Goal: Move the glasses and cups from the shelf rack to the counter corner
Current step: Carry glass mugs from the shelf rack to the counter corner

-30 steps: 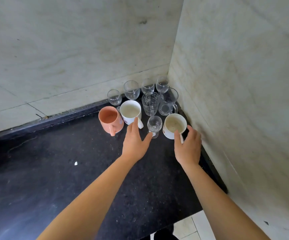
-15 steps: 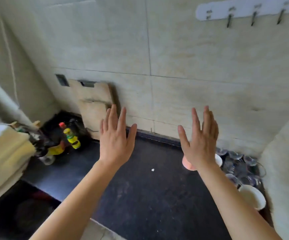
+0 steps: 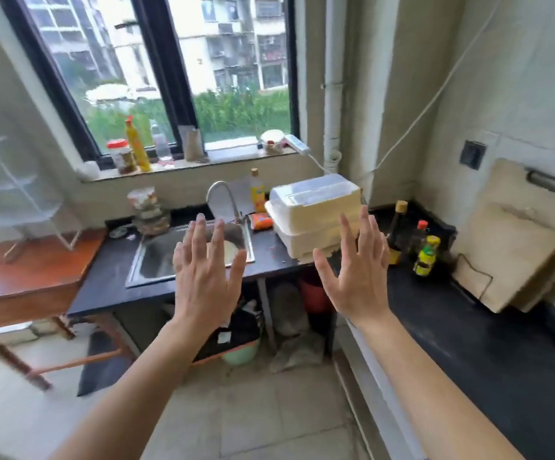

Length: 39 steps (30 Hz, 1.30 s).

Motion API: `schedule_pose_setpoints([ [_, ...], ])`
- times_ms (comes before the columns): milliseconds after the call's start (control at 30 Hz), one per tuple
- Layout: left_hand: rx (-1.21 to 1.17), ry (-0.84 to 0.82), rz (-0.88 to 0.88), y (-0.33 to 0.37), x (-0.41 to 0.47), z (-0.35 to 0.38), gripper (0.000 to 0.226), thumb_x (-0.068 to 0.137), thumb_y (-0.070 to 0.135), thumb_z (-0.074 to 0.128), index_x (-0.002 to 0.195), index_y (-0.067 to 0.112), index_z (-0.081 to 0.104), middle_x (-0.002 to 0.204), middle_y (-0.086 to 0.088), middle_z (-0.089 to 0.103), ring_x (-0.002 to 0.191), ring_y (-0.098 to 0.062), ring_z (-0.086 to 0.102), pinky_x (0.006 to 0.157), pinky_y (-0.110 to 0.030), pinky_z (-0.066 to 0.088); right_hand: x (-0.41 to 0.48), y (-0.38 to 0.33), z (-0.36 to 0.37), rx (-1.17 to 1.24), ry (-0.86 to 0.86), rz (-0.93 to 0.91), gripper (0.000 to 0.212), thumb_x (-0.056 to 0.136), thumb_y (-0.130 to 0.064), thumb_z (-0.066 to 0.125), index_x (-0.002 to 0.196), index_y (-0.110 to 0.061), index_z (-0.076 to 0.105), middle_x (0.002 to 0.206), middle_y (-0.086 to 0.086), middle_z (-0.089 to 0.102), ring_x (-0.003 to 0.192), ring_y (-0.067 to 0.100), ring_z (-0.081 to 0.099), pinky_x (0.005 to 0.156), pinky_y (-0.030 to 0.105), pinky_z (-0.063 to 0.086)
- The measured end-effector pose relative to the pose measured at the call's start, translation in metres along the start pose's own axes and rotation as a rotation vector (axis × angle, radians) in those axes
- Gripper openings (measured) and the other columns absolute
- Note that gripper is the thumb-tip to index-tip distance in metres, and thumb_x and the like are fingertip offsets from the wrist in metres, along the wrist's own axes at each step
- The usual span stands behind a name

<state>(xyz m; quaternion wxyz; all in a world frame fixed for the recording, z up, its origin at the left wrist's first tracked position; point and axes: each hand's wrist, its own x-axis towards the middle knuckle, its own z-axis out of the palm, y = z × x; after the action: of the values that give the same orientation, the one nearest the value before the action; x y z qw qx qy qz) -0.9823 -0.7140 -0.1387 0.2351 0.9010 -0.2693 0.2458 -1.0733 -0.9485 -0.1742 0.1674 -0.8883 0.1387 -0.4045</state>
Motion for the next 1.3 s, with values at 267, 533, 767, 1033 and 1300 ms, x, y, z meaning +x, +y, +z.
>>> schedule_pose_setpoints([
  [267, 0.142, 0.036, -0.300, -0.258, 0.009, -0.063, 0.071, 0.099, 0.058, 0.028, 0.157, 0.019, 0.019, 0.166, -0.013, 0.008, 0.153, -0.031, 0.008, 0.119, -0.060, 0.016, 0.055, -0.224, 0.205, 0.145, -0.143, -0.279, 0.077, 0.095, -0.050, 0.058, 0.158, -0.016, 0.031, 0.168, 0.018, 0.014, 0.154, 0.039, 0.017, 0.119, 0.062, 0.021],
  [533, 0.271, 0.117, -0.393, -0.405, 0.035, -0.125, 0.072, 0.097, 0.058, 0.028, 0.157, 0.018, 0.019, 0.166, -0.013, 0.010, 0.153, -0.031, 0.009, 0.120, -0.058, 0.015, 0.088, -0.364, 0.312, 0.245, -0.222, -0.429, 0.078, 0.095, -0.054, 0.051, 0.159, -0.016, 0.029, 0.168, 0.018, 0.013, 0.153, 0.040, 0.018, 0.118, 0.061, 0.023],
  [767, 0.319, 0.148, -0.476, -0.511, 0.059, -0.122, 0.072, 0.097, 0.057, 0.029, 0.157, 0.018, 0.021, 0.166, -0.014, 0.011, 0.153, -0.029, 0.006, 0.120, -0.053, 0.011, 0.118, -0.441, 0.418, 0.343, -0.261, -0.488, 0.077, 0.096, -0.052, 0.054, 0.159, -0.017, 0.026, 0.168, 0.018, 0.013, 0.154, 0.038, 0.016, 0.120, 0.060, 0.021],
  [1033, 0.393, 0.042, -0.515, -0.648, 0.143, -0.108, 0.070, 0.100, 0.055, 0.032, 0.159, 0.020, 0.015, 0.168, -0.010, 0.004, 0.154, -0.025, -0.002, 0.123, -0.051, 0.007, 0.181, -0.516, 0.567, 0.446, -0.349, -0.412, 0.071, 0.097, -0.046, 0.058, 0.156, -0.015, 0.033, 0.167, 0.018, 0.018, 0.151, 0.039, 0.023, 0.115, 0.055, 0.031],
  [1300, 0.474, 0.045, -0.508, -0.765, 0.210, -0.135, 0.068, 0.100, 0.055, 0.030, 0.158, 0.020, 0.019, 0.167, -0.012, 0.007, 0.154, -0.027, 0.002, 0.123, -0.050, 0.008, 0.245, -0.624, 0.666, 0.519, -0.389, -0.446, 0.071, 0.099, -0.050, 0.050, 0.158, -0.015, 0.029, 0.166, 0.017, 0.020, 0.151, 0.037, 0.024, 0.116, 0.052, 0.032],
])
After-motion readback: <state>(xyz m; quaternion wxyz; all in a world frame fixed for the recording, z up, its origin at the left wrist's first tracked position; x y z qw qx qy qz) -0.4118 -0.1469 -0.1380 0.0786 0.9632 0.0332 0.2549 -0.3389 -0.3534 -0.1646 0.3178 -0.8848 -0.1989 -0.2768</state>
